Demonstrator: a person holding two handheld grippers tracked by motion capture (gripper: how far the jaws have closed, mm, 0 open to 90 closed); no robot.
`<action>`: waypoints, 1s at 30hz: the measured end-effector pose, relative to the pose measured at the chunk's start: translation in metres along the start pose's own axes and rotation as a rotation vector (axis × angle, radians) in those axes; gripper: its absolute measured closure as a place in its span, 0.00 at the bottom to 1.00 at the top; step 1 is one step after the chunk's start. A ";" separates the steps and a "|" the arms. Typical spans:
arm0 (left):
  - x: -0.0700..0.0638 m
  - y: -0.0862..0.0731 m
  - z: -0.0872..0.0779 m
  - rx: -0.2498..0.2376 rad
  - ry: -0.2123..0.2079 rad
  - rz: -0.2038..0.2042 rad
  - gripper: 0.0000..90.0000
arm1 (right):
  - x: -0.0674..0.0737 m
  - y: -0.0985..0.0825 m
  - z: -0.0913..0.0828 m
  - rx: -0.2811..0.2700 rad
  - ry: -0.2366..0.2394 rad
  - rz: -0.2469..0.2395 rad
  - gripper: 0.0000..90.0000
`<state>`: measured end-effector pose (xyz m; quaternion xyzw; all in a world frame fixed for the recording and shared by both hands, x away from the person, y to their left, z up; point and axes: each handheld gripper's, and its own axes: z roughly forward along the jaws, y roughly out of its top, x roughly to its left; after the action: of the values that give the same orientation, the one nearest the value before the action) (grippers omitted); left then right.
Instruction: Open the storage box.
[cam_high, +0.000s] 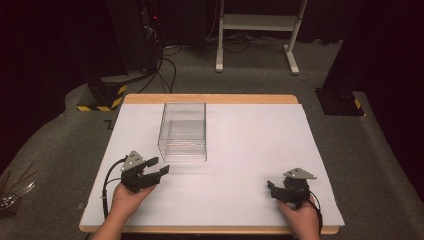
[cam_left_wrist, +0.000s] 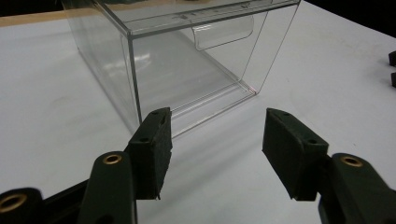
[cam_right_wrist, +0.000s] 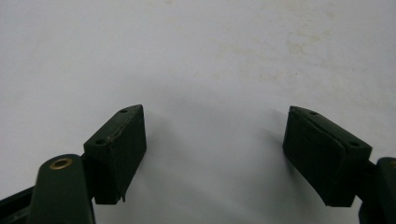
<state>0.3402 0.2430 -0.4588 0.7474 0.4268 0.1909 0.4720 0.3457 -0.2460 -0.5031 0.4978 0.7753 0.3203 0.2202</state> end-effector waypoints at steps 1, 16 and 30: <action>-0.001 0.001 0.002 -0.001 -0.004 -0.002 0.47 | 0.000 0.000 0.000 0.000 0.000 0.000 0.24; -0.003 0.010 0.022 -0.004 -0.023 -0.002 0.48 | 0.000 0.000 0.000 0.000 0.000 0.000 0.24; -0.001 0.022 0.036 0.010 -0.035 0.003 0.48 | 0.000 0.000 0.000 0.000 0.000 0.000 0.24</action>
<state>0.3742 0.2184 -0.4570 0.7535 0.4184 0.1761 0.4755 0.3456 -0.2460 -0.5031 0.4978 0.7753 0.3204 0.2200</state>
